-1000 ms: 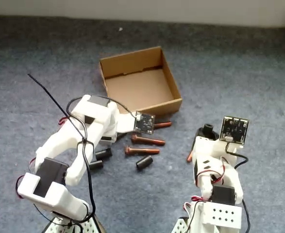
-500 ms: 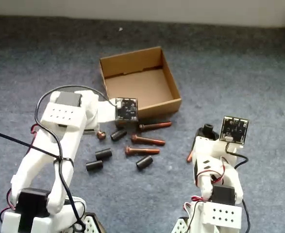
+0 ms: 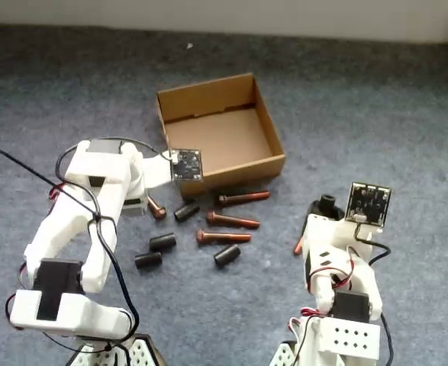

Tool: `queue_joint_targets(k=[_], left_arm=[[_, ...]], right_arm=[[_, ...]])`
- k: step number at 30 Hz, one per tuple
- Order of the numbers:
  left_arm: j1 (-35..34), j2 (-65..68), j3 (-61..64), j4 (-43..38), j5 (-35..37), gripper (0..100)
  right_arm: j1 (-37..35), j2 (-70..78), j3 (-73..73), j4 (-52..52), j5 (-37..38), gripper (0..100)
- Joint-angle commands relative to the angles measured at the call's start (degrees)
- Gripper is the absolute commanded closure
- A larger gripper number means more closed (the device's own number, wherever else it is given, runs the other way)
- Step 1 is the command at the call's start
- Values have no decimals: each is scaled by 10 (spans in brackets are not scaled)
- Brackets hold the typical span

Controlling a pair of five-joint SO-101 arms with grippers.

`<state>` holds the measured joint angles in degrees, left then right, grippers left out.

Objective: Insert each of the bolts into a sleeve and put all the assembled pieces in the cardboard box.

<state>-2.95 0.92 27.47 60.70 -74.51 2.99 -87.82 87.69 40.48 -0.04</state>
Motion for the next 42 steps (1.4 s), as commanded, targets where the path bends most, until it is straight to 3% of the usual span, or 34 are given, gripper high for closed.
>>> queue_joint_targets(k=[1, 14, 23, 29, 36, 42], left_arm=[[31, 28, -27, -43, -38, 794], [102, 69, -23, -69, -18, 829], [142, 68, 14, -69, -18, 995], [138, 61, 15, -24, -18, 994], [133, -76, 39, 68, -15, 994], [136, -219, 78, 70, 95, 994]], right_arm=[[-7, -9, -3, -14, 6, 993], [-7, -9, -3, -14, 6, 993], [-7, -9, -3, -14, 7, 993], [-7, -9, -3, -14, 25, 993], [-7, -9, -3, -14, 25, 993], [-7, -9, -3, -14, 25, 993]])
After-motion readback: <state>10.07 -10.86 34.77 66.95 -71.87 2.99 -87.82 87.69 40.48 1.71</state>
